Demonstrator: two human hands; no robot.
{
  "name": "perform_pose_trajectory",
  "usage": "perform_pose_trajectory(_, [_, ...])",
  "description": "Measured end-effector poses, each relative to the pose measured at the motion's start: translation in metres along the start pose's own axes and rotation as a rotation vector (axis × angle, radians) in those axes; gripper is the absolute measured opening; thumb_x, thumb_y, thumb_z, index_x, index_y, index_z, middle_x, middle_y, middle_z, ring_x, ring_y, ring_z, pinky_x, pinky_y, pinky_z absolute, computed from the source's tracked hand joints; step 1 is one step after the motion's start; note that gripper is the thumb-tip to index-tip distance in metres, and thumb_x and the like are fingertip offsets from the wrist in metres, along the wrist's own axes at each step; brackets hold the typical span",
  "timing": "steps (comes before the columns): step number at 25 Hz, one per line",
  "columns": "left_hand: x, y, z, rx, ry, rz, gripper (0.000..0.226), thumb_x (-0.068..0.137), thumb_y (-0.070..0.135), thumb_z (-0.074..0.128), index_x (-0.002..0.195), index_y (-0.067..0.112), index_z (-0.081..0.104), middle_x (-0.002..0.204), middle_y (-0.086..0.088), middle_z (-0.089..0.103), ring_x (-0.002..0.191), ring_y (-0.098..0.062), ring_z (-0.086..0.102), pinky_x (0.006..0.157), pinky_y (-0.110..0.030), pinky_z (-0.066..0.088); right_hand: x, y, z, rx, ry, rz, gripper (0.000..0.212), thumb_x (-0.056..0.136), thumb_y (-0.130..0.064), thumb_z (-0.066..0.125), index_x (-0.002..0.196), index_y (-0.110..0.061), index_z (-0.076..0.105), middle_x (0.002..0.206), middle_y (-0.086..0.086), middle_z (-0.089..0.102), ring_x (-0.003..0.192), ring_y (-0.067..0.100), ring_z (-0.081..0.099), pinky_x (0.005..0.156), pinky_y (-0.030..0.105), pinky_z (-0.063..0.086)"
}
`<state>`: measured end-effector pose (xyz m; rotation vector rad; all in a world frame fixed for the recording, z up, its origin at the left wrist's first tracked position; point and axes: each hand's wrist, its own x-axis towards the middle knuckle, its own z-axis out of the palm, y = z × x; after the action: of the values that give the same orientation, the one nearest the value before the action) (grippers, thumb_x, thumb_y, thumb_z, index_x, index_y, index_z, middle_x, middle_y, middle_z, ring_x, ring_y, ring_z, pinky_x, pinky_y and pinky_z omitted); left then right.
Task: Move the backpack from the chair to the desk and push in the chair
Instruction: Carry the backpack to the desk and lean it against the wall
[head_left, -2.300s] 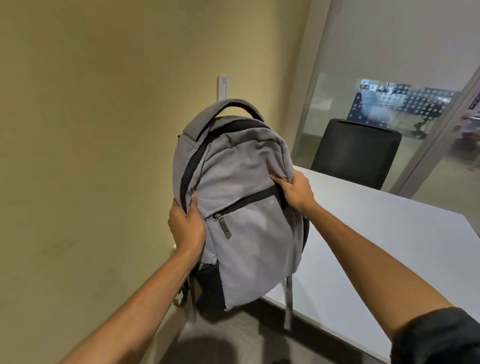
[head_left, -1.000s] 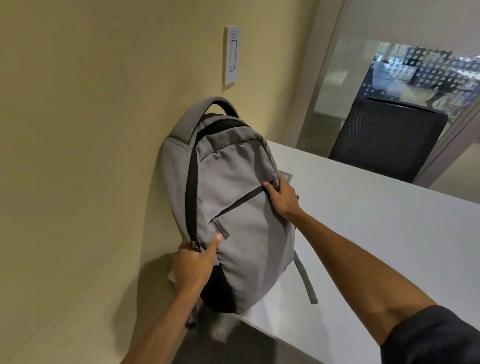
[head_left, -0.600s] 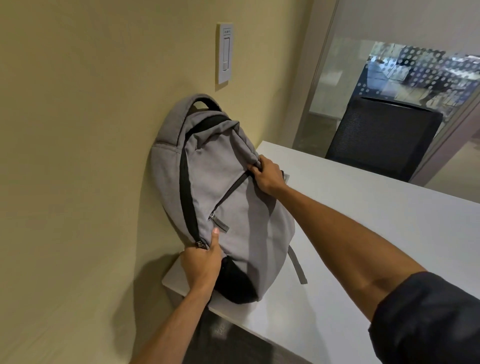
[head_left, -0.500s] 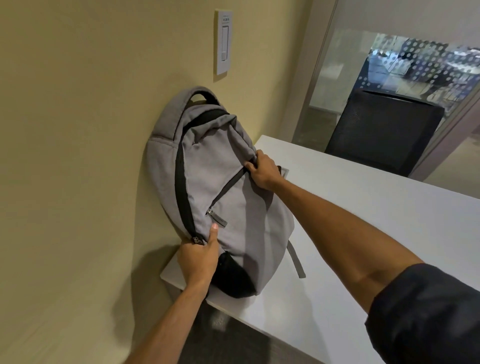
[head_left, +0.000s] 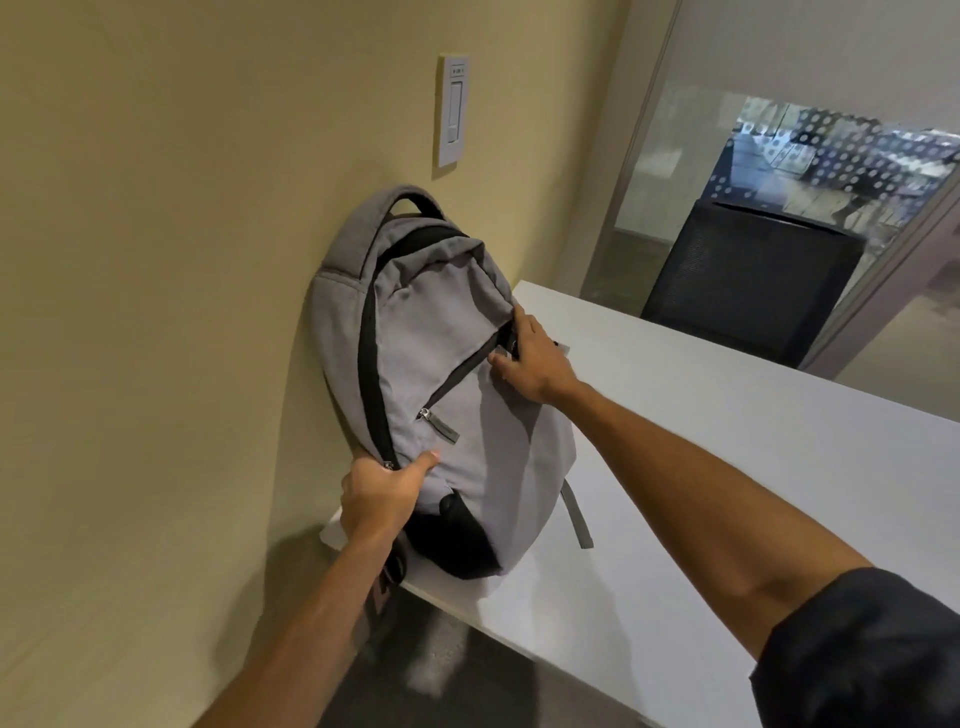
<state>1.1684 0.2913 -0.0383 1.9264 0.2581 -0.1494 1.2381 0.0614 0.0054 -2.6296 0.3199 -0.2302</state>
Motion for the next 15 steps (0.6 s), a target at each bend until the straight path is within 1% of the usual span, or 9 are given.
perform_pose_trajectory(2, [-0.003,0.006,-0.005,0.032,0.033,0.036,0.070,0.065,0.045,0.083,0.115,0.009,0.050,0.107,-0.009,0.061,0.105,-0.035,0.059,0.091,-0.045,0.050,-0.017,-0.002,-0.010,0.001,0.009,-0.022,0.081,0.091,-0.044,0.057,0.155,-0.024,0.012,0.156,0.009,0.033,0.132,0.033,0.046,0.105,0.047,0.043])
perform_pose_trajectory(4, [-0.013,0.012,-0.012,0.049,0.105,0.113,0.076,0.067,0.045,0.081,0.125,0.011,0.045,0.122,-0.009,0.059,0.113,-0.033,0.057,0.094,-0.049,0.048,-0.037,-0.004,-0.021,-0.007,0.014,-0.041,0.077,0.092,-0.041,0.056,0.155,-0.026,0.014,0.158,0.008,0.031,0.132,0.033,0.047,0.103,0.047,0.045])
perform_pose_trajectory(6, [-0.025,0.017,-0.020,0.073,0.218,0.228,0.075,0.074,0.044,0.076,0.133,0.015,0.040,0.132,-0.008,0.053,0.120,-0.031,0.053,0.095,-0.050,0.046,-0.060,-0.005,-0.032,-0.016,0.015,-0.072,0.073,0.093,-0.040,0.056,0.154,-0.026,0.019,0.157,0.008,0.035,0.132,0.032,0.048,0.104,0.047,0.044])
perform_pose_trajectory(8, [-0.040,0.021,-0.024,0.103,0.289,0.334,0.071,0.079,0.041,0.072,0.136,0.017,0.038,0.136,-0.007,0.049,0.122,-0.029,0.051,0.093,-0.048,0.044,-0.085,-0.006,-0.044,-0.012,0.003,-0.096,0.070,0.092,-0.038,0.058,0.152,-0.025,0.023,0.153,0.008,0.040,0.129,0.030,0.050,0.103,0.046,0.045])
perform_pose_trajectory(10, [-0.061,0.025,-0.027,0.119,0.304,0.408,0.064,0.081,0.036,0.070,0.134,0.016,0.042,0.134,-0.007,0.050,0.120,-0.028,0.051,0.087,-0.043,0.043,-0.110,-0.005,-0.055,-0.016,-0.014,-0.081,0.068,0.092,-0.039,0.059,0.151,-0.024,0.028,0.150,0.007,0.045,0.127,0.028,0.052,0.103,0.044,0.046])
perform_pose_trajectory(12, [-0.085,0.028,-0.029,0.129,0.288,0.451,0.053,0.082,0.033,0.069,0.128,0.016,0.047,0.127,-0.005,0.054,0.113,-0.025,0.054,0.080,-0.036,0.041,-0.133,-0.004,-0.065,-0.001,-0.025,-0.042,0.065,0.092,-0.040,0.059,0.149,-0.023,0.033,0.144,0.006,0.051,0.122,0.026,0.055,0.102,0.043,0.048])
perform_pose_trajectory(14, [-0.114,0.029,-0.030,0.119,0.248,0.482,0.038,0.083,0.031,0.067,0.116,0.018,0.053,0.113,-0.001,0.060,0.099,-0.020,0.057,0.074,-0.032,0.039,-0.158,-0.001,-0.076,0.013,-0.020,-0.030,0.056,0.092,-0.040,0.060,0.142,-0.022,0.043,0.136,0.005,0.058,0.115,0.023,0.059,0.100,0.044,0.050])
perform_pose_trajectory(15, [-0.128,0.029,-0.030,0.107,0.221,0.507,0.028,0.083,0.029,0.067,0.107,0.019,0.057,0.103,0.001,0.063,0.091,-0.018,0.058,0.070,-0.030,0.039,-0.172,0.000,-0.083,0.011,-0.014,-0.030,0.050,0.092,-0.040,0.060,0.137,-0.021,0.050,0.132,0.004,0.060,0.111,0.021,0.061,0.099,0.043,0.051])
